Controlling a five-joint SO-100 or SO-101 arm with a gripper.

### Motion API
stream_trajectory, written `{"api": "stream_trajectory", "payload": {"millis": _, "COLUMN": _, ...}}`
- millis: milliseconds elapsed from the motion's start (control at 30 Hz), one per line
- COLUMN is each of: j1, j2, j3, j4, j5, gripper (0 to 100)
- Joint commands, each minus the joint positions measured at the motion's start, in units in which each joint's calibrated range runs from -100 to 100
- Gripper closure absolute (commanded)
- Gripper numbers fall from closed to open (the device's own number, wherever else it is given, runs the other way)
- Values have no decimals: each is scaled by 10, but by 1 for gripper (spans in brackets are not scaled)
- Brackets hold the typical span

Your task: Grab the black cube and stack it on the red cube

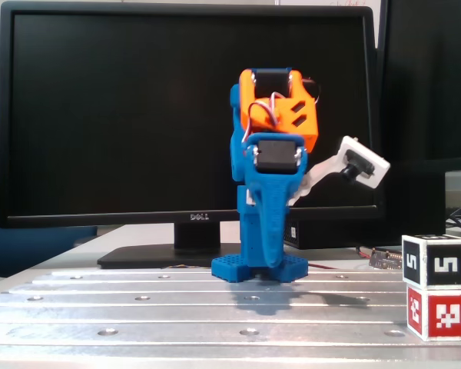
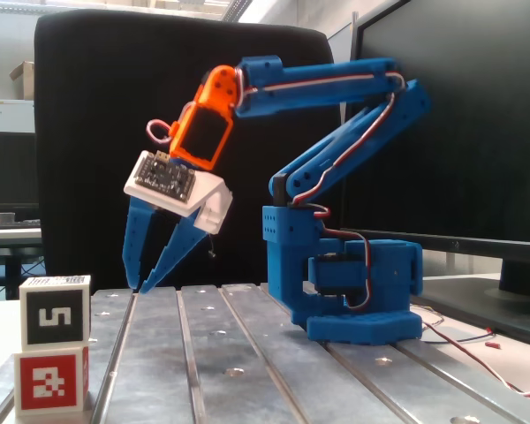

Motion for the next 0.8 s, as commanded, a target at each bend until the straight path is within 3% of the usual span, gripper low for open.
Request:
{"api": "stream_trajectory", "payload": {"millis": 0, "j1": 19, "j2": -52, "j3": 28, "j4": -21, "j5": 11, "gripper": 99}}
{"api": "stream_trajectory", "payload": {"millis": 500, "j1": 55, "j2": -326, "j3": 204, "j4": -11, "j5": 21, "gripper": 99}}
{"api": "stream_trajectory", "payload": {"millis": 767, "j1": 57, "j2": -450, "j3": 246, "j4": 65, "j5": 23, "gripper": 99}}
